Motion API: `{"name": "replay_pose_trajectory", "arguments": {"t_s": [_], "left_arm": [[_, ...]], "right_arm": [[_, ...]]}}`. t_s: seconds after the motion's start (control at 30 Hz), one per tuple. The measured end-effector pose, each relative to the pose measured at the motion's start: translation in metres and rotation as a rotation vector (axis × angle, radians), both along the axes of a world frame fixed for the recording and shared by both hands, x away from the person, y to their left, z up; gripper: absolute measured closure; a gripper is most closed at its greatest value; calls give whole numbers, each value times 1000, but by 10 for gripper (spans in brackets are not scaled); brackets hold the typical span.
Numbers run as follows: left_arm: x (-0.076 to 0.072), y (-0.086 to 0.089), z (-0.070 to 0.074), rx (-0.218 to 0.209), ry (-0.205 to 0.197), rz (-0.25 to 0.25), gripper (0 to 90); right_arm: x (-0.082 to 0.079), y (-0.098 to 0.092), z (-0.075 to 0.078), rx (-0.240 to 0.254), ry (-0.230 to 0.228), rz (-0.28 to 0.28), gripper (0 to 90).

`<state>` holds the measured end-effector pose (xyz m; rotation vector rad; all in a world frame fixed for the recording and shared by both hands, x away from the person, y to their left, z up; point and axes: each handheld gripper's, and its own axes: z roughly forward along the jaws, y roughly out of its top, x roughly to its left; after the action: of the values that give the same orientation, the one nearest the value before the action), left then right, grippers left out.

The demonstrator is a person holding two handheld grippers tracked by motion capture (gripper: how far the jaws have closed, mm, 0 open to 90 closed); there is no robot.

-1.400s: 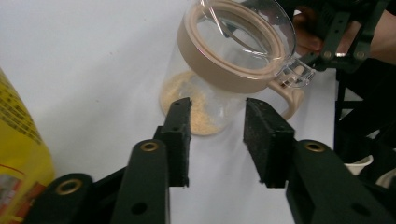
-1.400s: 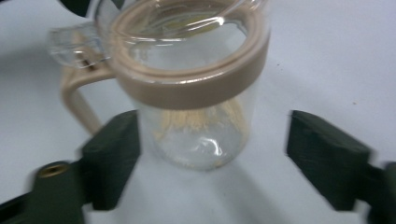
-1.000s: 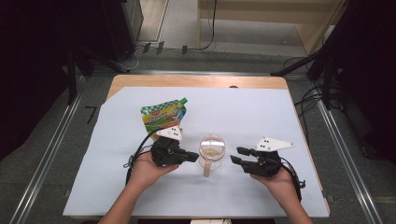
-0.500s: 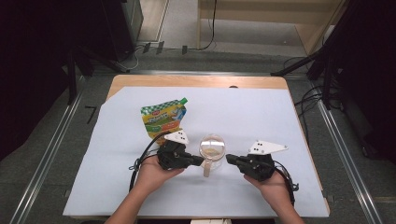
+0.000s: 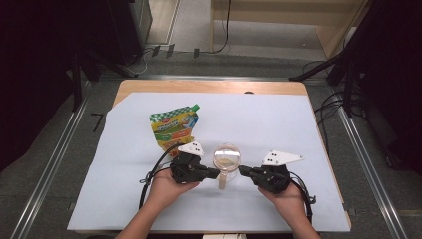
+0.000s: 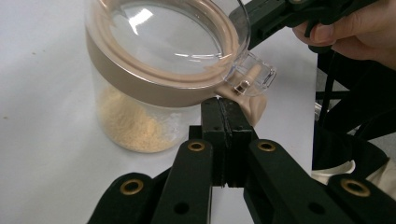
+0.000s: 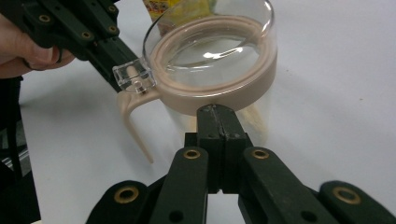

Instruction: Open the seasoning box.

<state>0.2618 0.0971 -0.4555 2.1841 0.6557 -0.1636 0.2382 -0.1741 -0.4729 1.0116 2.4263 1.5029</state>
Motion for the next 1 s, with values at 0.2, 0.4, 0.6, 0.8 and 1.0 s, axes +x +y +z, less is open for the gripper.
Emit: {"name": "replay_pose_trajectory", "arguments": {"t_s": [0.2,0.4,0.6,0.8,1.0], "left_arm": [[-4,-11,-1,-8,-15,-2,900],[-2,-23,-2,-91,1,-16,900],[-2,-28,-1,-75,-12,-32,900],[-1,-37,0,-67,-14,-56,900],[-1,-39,1,-53,5,-82,900]], "right_arm": [[3,-5,0,2,9,-37,900],[9,-12,1,23,28,-85,900],[6,-18,3,-1,7,-110,900],[-7,-21,8,-26,-11,-105,900],[-23,-24,13,-16,-4,-105,900]]}}
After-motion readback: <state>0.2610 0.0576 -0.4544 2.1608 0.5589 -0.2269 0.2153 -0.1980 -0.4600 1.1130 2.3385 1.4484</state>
